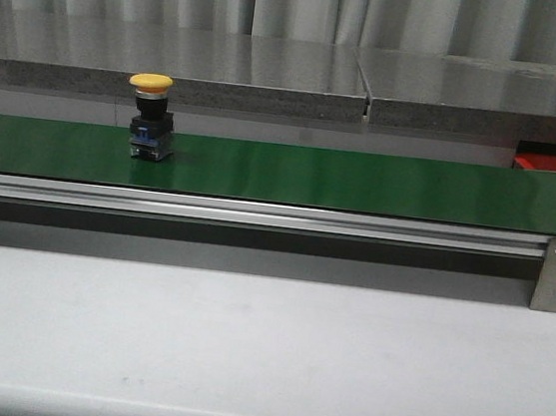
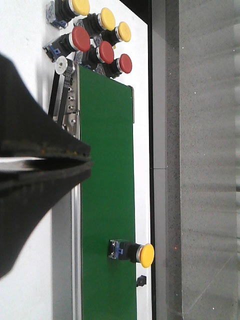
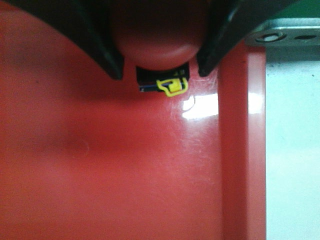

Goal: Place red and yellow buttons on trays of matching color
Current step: 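Carry the red button into the red tray and open the right gripper, then move the right gripper back over the yellow button on the belt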

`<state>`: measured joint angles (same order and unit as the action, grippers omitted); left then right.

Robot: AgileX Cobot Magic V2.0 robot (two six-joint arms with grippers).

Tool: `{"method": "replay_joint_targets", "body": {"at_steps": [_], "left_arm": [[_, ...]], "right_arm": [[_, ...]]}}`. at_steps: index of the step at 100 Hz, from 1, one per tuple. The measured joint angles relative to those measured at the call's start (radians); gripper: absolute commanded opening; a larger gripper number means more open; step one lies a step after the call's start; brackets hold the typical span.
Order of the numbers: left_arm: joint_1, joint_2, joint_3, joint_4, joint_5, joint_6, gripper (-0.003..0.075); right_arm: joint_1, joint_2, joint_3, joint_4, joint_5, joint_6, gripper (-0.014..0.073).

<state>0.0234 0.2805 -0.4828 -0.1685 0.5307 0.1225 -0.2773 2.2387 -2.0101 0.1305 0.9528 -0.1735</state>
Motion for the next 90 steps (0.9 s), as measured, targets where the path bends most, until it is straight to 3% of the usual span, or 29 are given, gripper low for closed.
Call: {"method": "replay_joint_targets", "body": {"at_steps": [73, 81, 90], "left_arm": [[0.0, 0.0, 0.0, 0.0, 0.0, 0.0, -0.002], [0.0, 0.0, 0.0, 0.0, 0.0, 0.0, -0.002], [0.0, 0.0, 0.0, 0.0, 0.0, 0.0, -0.002]], "right_arm": [[0.0, 0.052, 0.0, 0.006, -0.02, 0.0, 0.0215], [0.0, 0.052, -0.002, 0.006, -0.02, 0.0, 0.0279], [0.0, 0.052, -0.002, 0.006, -0.02, 0.0, 0.0426]]}}
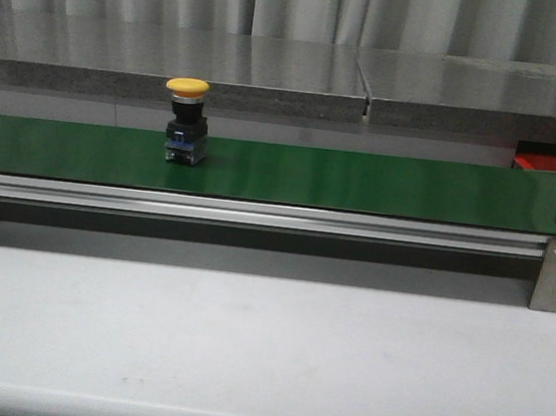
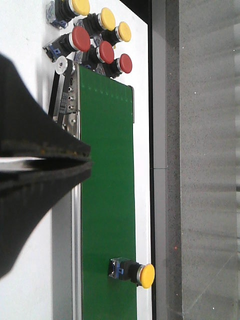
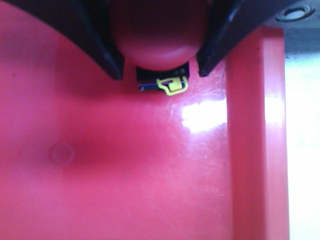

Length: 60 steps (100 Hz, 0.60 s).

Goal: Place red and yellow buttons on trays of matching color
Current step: 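Move the right gripper back over the yellow button on the belt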

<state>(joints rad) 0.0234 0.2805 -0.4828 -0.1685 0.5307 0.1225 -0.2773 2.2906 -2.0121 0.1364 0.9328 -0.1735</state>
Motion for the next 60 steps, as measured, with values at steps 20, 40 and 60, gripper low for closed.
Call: {"method": "replay_joint_targets", "body": {"at_steps": [20, 40, 60], "left_arm": [[0.0, 0.0, 0.0, 0.0, 0.0, 0.0, -0.002], [0.0, 0.0, 0.0, 0.0, 0.0, 0.0, -0.002], [0.0, 0.0, 0.0, 0.0, 0.0, 0.0, -0.002]], "right_arm": [[0.0, 0.005, 0.0, 0.0, 0.015, 0.0, 0.0599], [0.0, -0.014, 0.0, 0.0, 0.015, 0.0, 0.0597], [0.0, -0.093, 0.0, 0.002, 0.015, 0.0, 0.0597]]}}
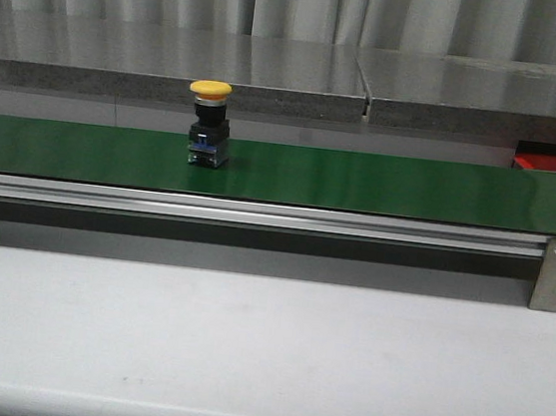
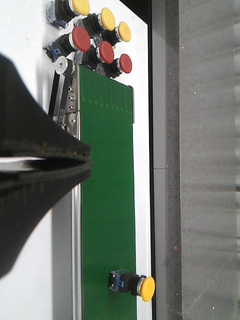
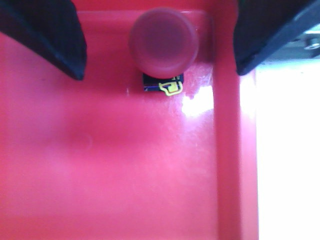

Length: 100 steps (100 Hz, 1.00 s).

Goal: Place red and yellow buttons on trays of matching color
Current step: 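Move the right gripper back over the yellow button on the belt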

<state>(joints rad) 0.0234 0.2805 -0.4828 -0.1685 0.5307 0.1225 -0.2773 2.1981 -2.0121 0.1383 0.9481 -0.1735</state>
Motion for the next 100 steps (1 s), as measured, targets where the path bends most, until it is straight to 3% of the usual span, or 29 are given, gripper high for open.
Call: {"method": "replay_joint_targets", "body": {"at_steps": [49, 77, 100], "left_arm": [[0.0, 0.0, 0.0, 0.0, 0.0, 0.0, -0.002], [0.0, 0.0, 0.0, 0.0, 0.0, 0.0, -0.002], [0.0, 0.0, 0.0, 0.0, 0.0, 0.0, -0.002]], "right_arm": [[0.043, -0.309, 0.023, 0.01, 0.111, -0.005, 0.0597], [0.157, -0.513, 0.256, 0.016, 0.125, -0.038, 0.0597], [0.258, -0.569, 0.426, 0.019, 0.125, -0.043, 0.0597]]}}
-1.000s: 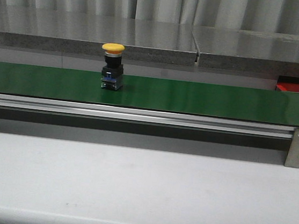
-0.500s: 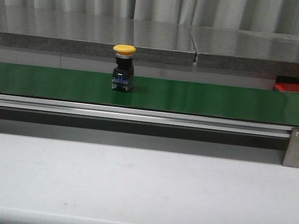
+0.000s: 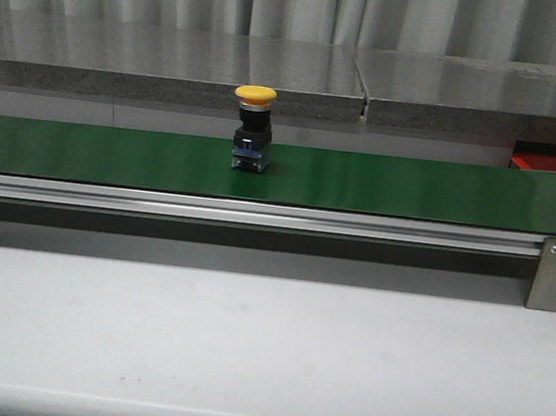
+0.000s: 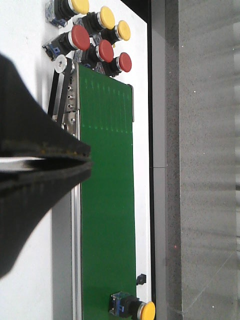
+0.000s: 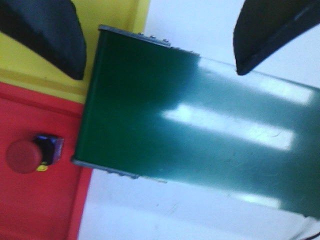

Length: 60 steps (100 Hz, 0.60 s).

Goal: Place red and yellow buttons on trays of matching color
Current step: 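Move the right gripper back over the yellow button on the belt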

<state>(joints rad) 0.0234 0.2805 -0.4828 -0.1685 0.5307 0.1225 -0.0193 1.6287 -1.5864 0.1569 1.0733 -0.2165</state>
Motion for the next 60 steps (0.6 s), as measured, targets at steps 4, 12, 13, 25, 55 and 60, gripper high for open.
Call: {"method": "replay_joint_targets", "body": {"at_steps": [4, 12, 13, 25, 55, 60], "left_arm": [[0.0, 0.0, 0.0, 0.0, 0.0, 0.0, -0.002], [0.0, 0.0, 0.0, 0.0, 0.0, 0.0, -0.002], [0.0, 0.0, 0.0, 0.0, 0.0, 0.0, -0.002], [0.0, 0.0, 0.0, 0.0, 0.0, 0.0, -0.002], [0.0, 0.0, 0.0, 0.0, 0.0, 0.0, -0.002], [0.0, 0.0, 0.0, 0.0, 0.0, 0.0, -0.002]], "right_arm": [[0.02, 0.0, 0.02, 0.0, 0.0, 0.0, 0.0597], [0.073, 0.0, 0.05, 0.0, -0.006, 0.0, 0.0597], [0.078, 0.0, 0.054, 0.0, -0.008, 0.0, 0.0597], [0.161, 0.004, 0.066, 0.0, -0.043, 0.0, 0.0597], [0.306, 0.123, 0.063, 0.0, -0.098, 0.0, 0.0597], [0.324, 0.147, 0.055, 0.0, -0.109, 0.0, 0.0597]]}}
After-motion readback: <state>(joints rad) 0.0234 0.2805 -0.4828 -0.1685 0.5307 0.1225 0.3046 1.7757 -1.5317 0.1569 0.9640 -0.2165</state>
